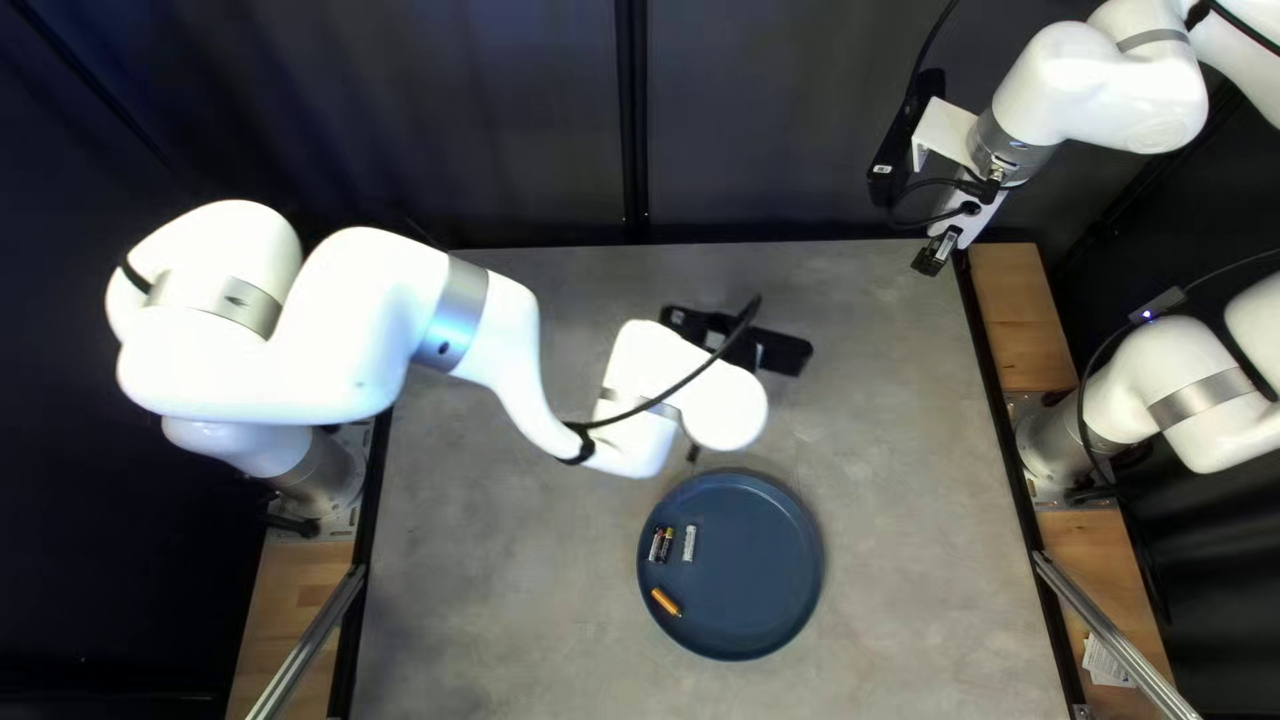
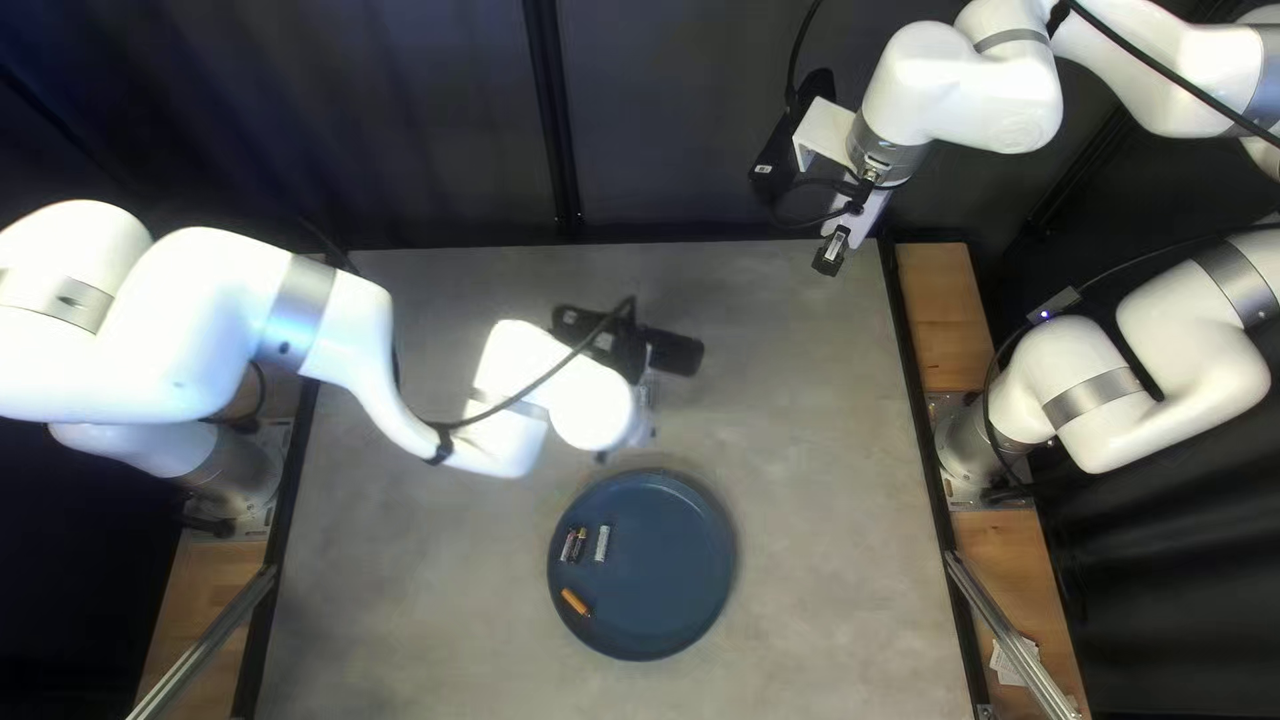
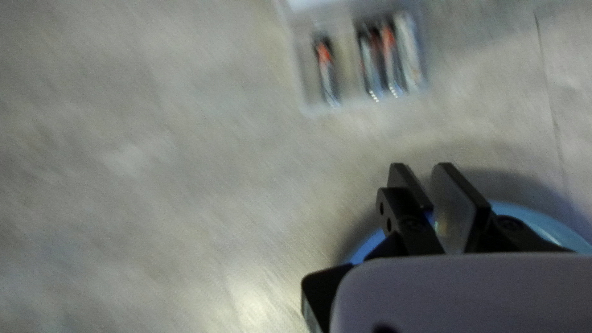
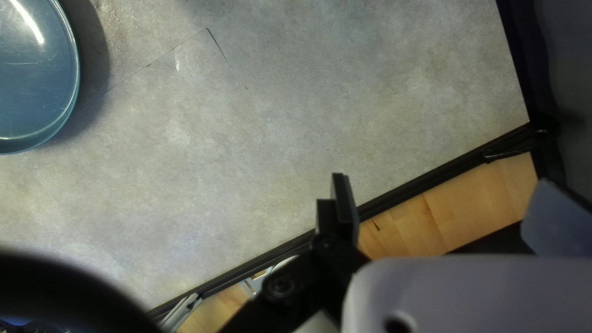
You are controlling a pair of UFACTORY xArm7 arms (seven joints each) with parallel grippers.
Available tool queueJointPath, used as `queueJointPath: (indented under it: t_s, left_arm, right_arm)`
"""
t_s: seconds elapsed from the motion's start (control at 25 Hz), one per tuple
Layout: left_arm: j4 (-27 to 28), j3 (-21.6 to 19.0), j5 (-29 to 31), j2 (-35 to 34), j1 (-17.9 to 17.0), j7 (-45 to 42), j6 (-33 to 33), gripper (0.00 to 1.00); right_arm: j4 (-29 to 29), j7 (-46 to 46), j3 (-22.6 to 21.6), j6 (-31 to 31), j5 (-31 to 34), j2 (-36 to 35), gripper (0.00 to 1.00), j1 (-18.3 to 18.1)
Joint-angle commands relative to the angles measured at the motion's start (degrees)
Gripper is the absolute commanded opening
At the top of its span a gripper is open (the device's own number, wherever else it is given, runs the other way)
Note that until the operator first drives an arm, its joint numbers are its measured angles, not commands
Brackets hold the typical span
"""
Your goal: Pick up the batteries from the table and place them into the container
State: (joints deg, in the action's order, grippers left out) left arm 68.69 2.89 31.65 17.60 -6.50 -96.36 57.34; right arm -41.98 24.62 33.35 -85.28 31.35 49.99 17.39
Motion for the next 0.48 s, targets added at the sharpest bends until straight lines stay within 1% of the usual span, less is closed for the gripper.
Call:
queueJointPath:
  t_s: [0.04, 0.12, 0.32, 0.36, 0.48]
  left_arm:
    - [-2.97, 1.16, 3.30, -0.59, 0.26, -1.56, -2.72, 0.00]
    - [-3.89, 1.52, 4.38, -0.54, 0.29, -2.55, -4.17, 0.00]
    - [-5.85, 2.29, 7.54, -0.79, -0.60, -8.36, -7.15, 0.00]
    - [-6.74, 2.59, 9.09, -1.17, -0.82, -9.82, -8.28, 0.00]
    - [-7.82, 2.68, 10.30, -1.84, -0.88, -10.22, -9.46, 0.00]
  right_arm:
    - [0.00, 0.00, 0.00, 0.00, 0.00, 0.00, 1.00, 0.00]
    - [0.00, 0.00, 0.00, 0.00, 0.00, 0.00, 1.00, 0.00]
    - [0.00, 0.00, 0.00, 0.00, 0.00, 0.00, 1.00, 0.00]
    - [0.00, 0.00, 0.00, 0.00, 0.00, 0.00, 1.00, 0.00]
    - [0.00, 0.00, 0.00, 0.00, 0.00, 0.00, 1.00, 0.00]
